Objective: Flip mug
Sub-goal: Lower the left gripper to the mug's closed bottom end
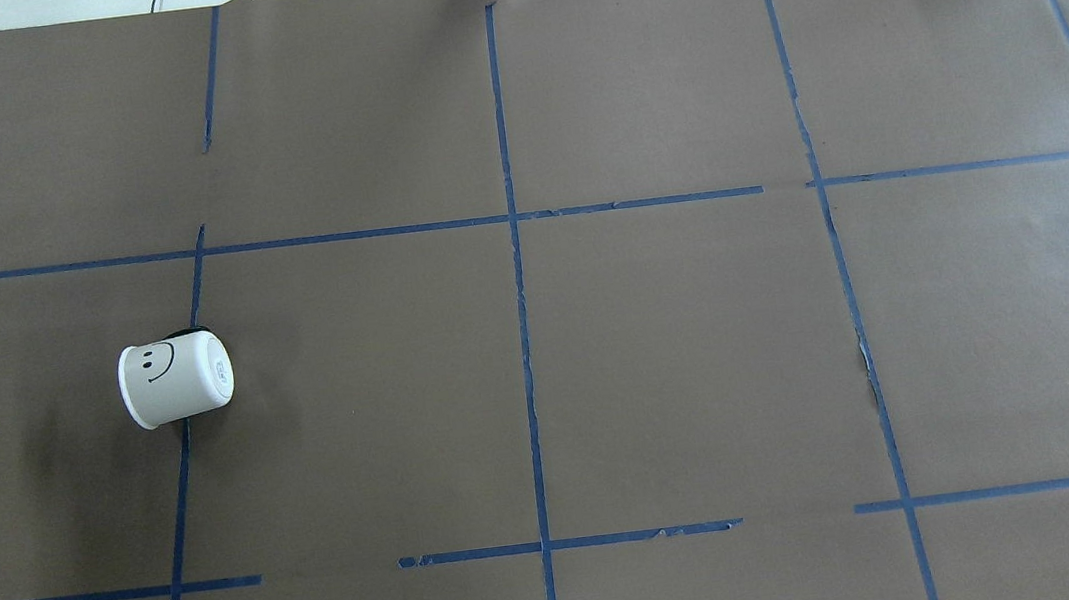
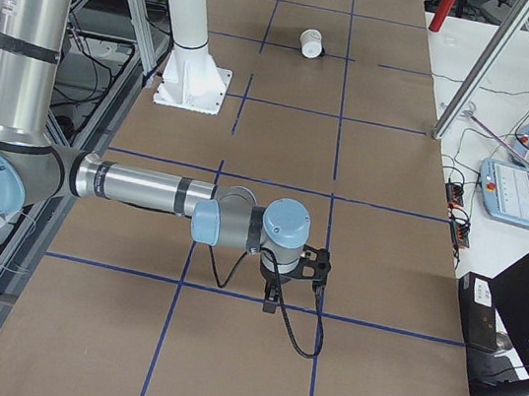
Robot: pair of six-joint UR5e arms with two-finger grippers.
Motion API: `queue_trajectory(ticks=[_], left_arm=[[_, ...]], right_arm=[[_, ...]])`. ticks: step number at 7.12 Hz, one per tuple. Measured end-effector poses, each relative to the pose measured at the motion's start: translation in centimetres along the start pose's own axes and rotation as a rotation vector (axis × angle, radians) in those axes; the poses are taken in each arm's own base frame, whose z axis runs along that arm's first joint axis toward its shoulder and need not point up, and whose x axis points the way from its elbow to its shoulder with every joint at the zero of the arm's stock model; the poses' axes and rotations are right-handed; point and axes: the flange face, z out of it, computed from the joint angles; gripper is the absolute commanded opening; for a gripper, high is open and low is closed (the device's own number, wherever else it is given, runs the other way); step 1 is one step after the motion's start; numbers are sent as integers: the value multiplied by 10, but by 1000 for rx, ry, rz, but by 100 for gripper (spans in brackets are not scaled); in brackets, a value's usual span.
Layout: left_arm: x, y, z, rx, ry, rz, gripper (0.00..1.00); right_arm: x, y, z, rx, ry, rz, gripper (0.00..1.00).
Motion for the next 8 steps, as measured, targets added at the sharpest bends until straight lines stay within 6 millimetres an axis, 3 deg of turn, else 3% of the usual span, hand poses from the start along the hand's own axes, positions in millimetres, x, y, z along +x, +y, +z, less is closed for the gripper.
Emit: queue_trajectory(ticks=[2, 5, 8], left_arm=[[20, 18, 14, 36, 118, -75, 100], [72, 35, 86, 91, 282, -268, 100], [65, 46, 103, 103, 343, -333, 100]], right_arm=[[0, 0, 0, 0, 0, 0, 100], [0, 0, 0, 0, 0, 0, 100], [0, 0, 0, 0, 0, 0, 100]])
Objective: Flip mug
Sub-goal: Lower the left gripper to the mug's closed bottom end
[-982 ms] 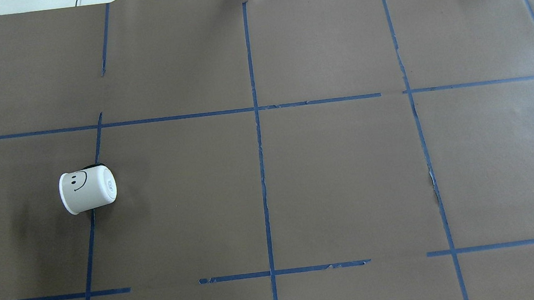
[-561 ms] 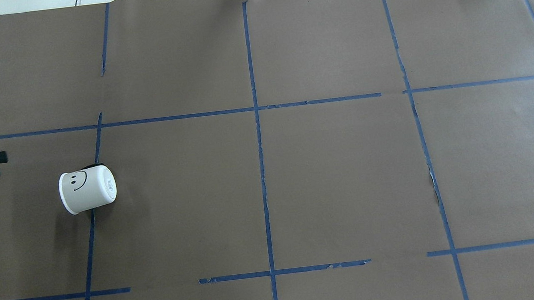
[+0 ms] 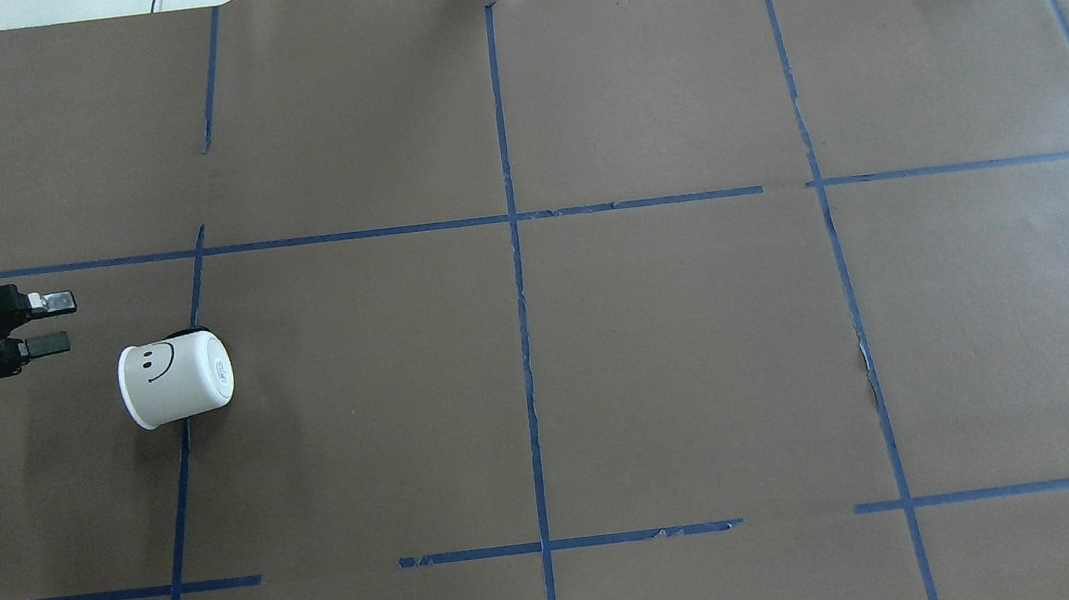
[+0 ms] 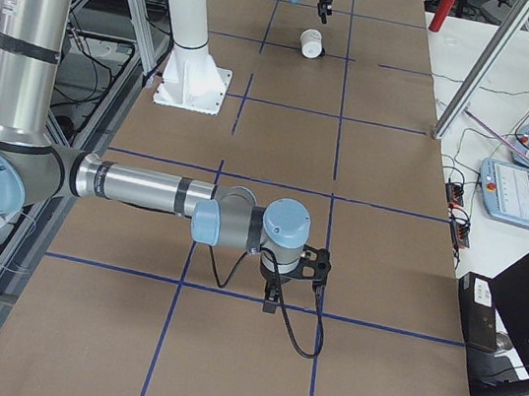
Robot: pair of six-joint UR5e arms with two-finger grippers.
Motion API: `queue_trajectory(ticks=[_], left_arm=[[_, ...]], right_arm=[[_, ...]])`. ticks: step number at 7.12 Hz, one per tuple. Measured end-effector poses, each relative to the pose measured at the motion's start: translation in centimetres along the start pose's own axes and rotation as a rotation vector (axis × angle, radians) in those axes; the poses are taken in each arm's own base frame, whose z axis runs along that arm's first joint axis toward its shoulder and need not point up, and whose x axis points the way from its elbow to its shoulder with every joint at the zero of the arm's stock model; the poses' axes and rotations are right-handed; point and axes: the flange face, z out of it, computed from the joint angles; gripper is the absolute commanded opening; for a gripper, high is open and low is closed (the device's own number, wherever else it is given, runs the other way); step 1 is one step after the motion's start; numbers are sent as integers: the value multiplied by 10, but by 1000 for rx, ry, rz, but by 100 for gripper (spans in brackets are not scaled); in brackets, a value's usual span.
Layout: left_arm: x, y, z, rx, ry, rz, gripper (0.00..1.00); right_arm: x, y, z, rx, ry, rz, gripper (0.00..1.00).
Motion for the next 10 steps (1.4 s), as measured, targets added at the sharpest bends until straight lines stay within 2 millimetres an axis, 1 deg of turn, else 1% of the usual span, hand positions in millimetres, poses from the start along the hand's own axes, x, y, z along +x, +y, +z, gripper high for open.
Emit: queue_trajectory(ticks=[1, 3, 5, 9, 10], left_arm=[[-3, 5, 1, 5, 34, -37, 100], [-7, 23, 16, 16, 86, -111, 100], [-9, 33, 23, 2, 98, -203, 100], [-14, 48, 35, -19, 90, -240, 100], [-14, 51, 39, -23, 89, -241, 96]], right_arm=[[0, 0, 0, 0, 0, 0, 100], [0, 0, 0, 0, 0, 0, 100], [0, 0, 0, 0, 0, 0, 100], [0, 0, 0, 0, 0, 0, 100], [0, 0, 0, 0, 0, 0, 100]])
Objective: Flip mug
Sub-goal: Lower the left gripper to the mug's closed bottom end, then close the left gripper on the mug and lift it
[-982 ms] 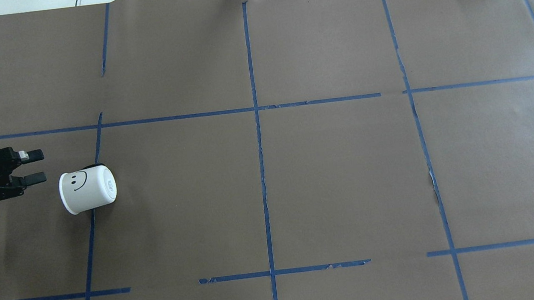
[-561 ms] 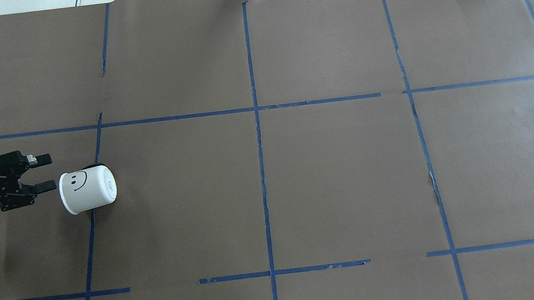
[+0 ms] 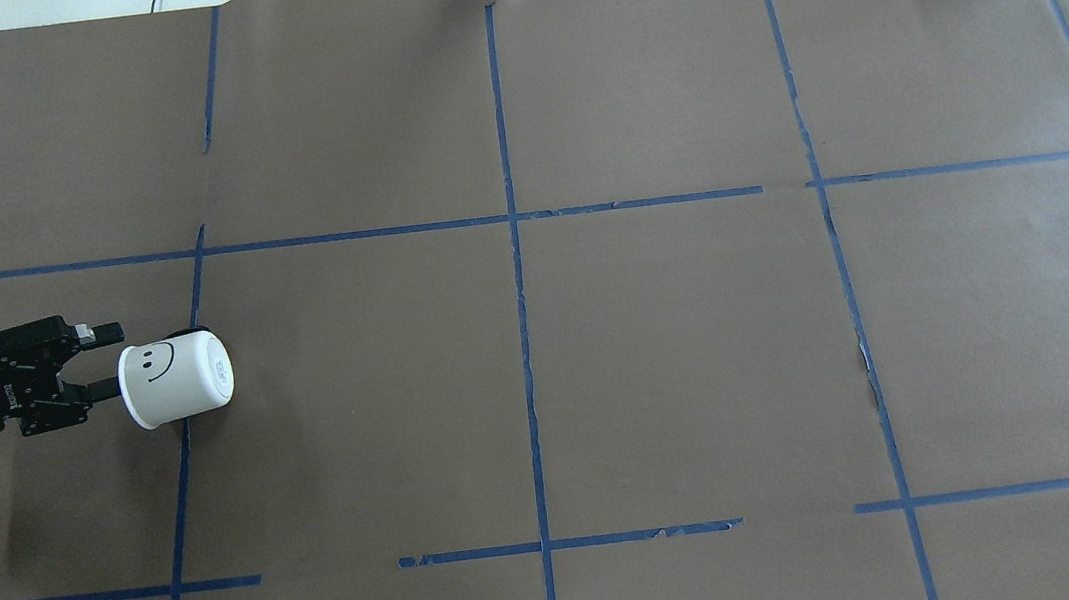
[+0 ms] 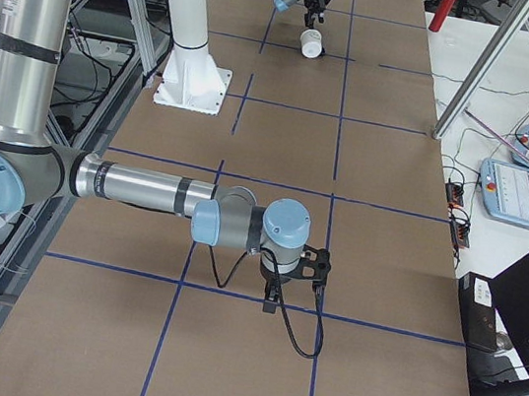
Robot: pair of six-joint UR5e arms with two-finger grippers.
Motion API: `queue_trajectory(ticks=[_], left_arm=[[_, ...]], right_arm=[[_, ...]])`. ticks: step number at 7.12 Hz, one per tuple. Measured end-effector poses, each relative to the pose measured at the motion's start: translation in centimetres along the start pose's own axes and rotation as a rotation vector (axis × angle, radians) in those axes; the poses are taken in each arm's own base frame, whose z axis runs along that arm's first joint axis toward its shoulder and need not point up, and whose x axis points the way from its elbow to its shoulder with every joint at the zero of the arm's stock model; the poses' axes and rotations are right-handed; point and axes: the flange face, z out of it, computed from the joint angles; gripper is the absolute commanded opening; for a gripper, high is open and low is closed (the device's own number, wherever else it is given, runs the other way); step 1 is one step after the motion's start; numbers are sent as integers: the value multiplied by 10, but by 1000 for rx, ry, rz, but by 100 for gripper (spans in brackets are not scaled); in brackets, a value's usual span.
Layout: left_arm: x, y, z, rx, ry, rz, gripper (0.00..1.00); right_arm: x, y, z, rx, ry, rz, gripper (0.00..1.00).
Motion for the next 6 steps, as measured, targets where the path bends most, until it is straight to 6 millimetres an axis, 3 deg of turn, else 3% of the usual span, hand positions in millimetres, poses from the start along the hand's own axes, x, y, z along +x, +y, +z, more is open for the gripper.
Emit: queue_trajectory(ticks=[2, 3, 6], left_arm=[[4, 2, 9, -5, 13, 4, 89], [8, 3, 13, -9, 22, 8, 77], [14, 4, 20, -18, 38, 18, 2]], right_arm=[[0, 0, 0, 0, 0, 1, 100], [0, 0, 0, 0, 0, 1, 100], [0, 0, 0, 0, 0, 0, 100]])
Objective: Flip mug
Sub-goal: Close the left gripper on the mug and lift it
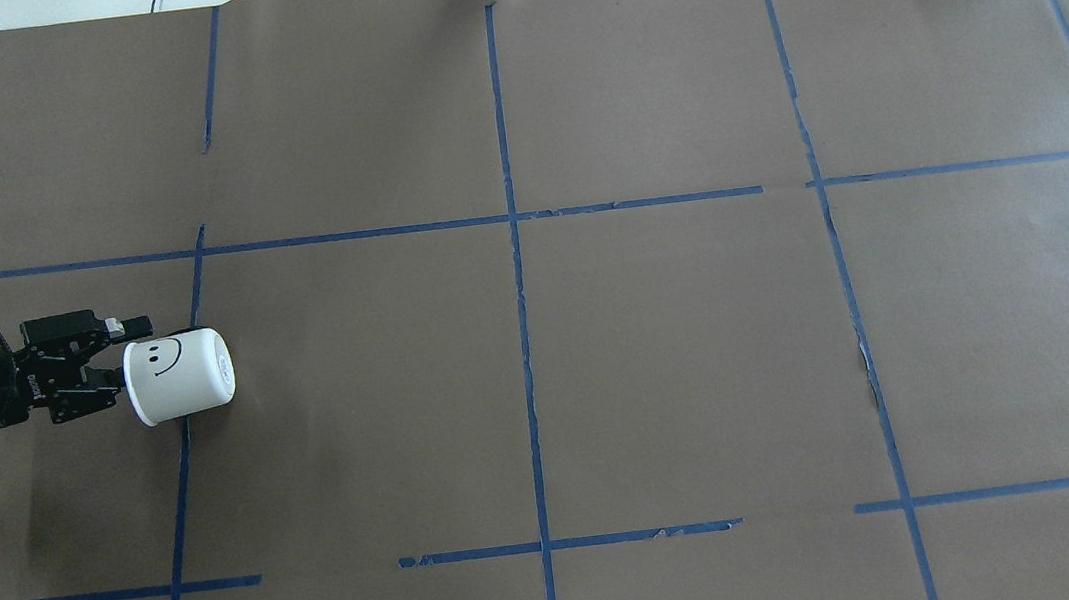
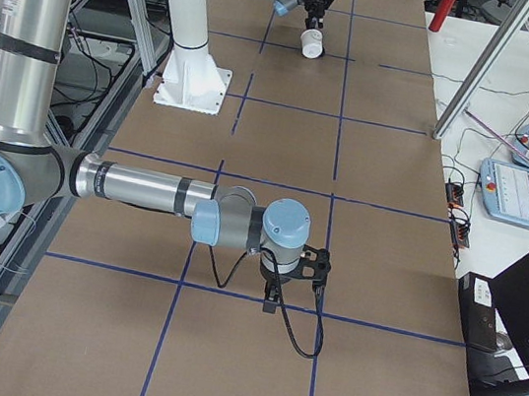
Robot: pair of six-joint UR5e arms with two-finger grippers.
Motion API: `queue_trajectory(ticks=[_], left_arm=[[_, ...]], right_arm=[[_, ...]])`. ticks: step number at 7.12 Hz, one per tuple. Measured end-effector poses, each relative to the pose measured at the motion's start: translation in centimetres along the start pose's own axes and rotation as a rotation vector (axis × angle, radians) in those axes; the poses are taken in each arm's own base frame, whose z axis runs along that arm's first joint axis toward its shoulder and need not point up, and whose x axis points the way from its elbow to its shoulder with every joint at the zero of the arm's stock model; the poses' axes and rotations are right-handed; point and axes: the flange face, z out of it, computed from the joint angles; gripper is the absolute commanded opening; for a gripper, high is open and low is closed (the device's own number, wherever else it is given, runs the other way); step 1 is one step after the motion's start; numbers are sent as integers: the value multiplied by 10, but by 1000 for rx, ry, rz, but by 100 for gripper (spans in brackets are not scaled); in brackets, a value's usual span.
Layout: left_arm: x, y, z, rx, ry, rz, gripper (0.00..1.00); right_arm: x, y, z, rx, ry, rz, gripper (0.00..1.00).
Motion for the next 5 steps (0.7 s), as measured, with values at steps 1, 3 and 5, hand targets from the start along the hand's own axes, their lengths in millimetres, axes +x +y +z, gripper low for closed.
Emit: queue_trajectory(ticks=[1, 3, 5], left_arm=[[0, 0, 0, -1, 1, 4, 0], [1, 1, -1, -2, 3, 7, 0], [10, 6, -1, -11, 17, 9, 0]], right_arm=[[0, 0, 0, 0, 0, 0, 100], [0, 0, 0, 0, 0, 0, 100], [0, 0, 0, 0, 0, 0, 100]])
